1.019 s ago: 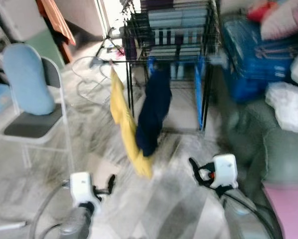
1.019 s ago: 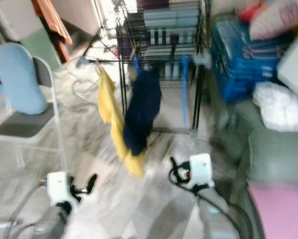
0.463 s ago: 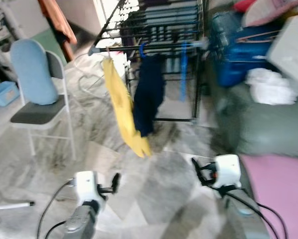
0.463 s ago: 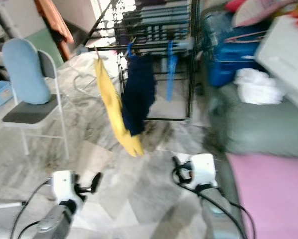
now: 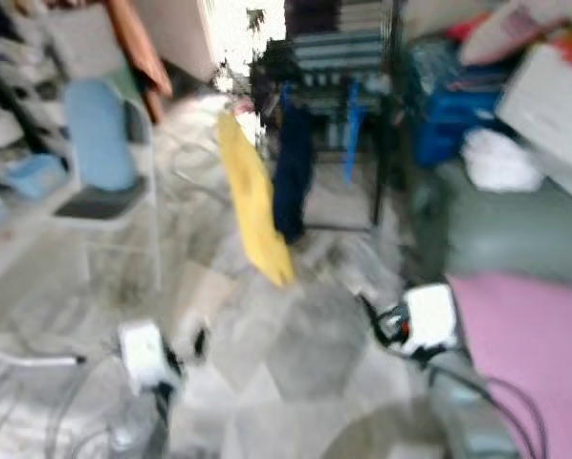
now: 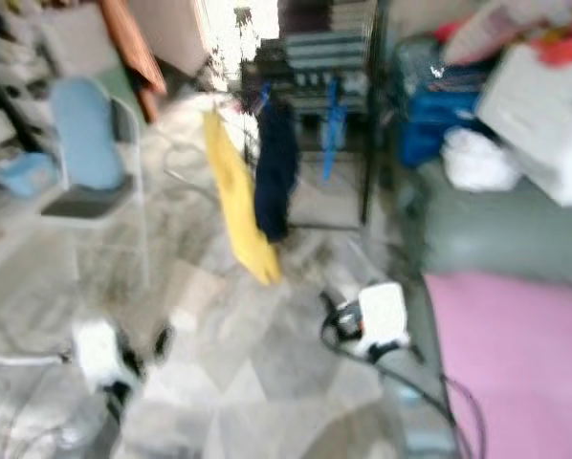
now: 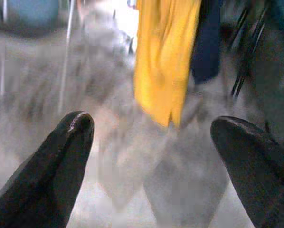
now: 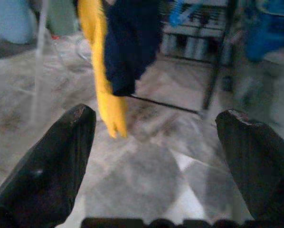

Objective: Hang hanger

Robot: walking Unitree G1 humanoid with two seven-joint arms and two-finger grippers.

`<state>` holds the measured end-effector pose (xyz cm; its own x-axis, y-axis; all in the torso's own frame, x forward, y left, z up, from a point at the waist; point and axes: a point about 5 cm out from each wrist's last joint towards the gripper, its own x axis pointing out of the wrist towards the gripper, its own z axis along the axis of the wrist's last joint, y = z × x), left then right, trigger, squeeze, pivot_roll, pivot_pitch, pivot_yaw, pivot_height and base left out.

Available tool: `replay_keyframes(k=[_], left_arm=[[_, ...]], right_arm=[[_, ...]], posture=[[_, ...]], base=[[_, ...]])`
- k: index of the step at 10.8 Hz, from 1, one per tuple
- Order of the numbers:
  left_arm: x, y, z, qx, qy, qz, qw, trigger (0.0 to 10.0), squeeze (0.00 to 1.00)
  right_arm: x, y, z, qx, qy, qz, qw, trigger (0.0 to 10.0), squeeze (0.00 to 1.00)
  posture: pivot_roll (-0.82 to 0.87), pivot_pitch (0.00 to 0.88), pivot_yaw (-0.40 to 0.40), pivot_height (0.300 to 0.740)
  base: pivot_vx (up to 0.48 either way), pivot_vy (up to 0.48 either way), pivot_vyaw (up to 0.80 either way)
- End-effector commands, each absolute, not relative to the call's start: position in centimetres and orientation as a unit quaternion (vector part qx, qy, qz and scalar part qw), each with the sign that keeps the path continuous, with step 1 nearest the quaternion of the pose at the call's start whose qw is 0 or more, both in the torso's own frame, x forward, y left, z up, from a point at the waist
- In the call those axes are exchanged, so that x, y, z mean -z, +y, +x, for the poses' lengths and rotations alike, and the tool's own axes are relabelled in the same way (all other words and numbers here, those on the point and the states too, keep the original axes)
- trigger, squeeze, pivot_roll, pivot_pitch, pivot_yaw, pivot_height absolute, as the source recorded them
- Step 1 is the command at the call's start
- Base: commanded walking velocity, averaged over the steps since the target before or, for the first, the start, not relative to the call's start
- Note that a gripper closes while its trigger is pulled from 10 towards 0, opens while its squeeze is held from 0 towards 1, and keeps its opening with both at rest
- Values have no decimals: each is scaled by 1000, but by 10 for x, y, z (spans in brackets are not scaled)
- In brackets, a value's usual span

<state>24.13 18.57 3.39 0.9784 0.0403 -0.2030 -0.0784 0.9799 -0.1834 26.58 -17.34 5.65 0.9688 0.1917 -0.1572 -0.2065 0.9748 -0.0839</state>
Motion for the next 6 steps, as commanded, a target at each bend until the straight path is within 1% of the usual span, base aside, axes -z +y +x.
replay_keyframes(k=[1,2,3,4,5,6], left_arm=[[-62,192,248,-32,38,-82,995,10000,0],[-73,187,248,-16,19,-79,997,10000,0],[-86,181,242,9,-1,-62,998,10000,0],[-85,181,235,12,3,-59,998,10000,0],[-70,185,224,10,39,-55,998,10000,0],[-65,185,221,8,51,-61,997,10000,0]], right_arm=[[-70,-163,269,-114,40,-52,991,10000,0],[-76,-164,267,-106,24,-53,993,10000,0],[-85,-167,263,-100,6,-51,994,10000,0],[-88,-169,261,-96,1,-53,994,10000,0],[-90,-169,261,-94,-2,-55,994,10000,0],[-90,-169,262,-95,-4,-67,993,10000,0]], posture=[[-70,0,118,740],[-68,0,118,740],[-69,0,119,740],[-71,0,121,740],[-73,0,125,740],[-72,0,125,740]], base=[[0,0,0],[0,0,0],[0,0,0],[0,0,0],[0,0,0],[0,0,800]])
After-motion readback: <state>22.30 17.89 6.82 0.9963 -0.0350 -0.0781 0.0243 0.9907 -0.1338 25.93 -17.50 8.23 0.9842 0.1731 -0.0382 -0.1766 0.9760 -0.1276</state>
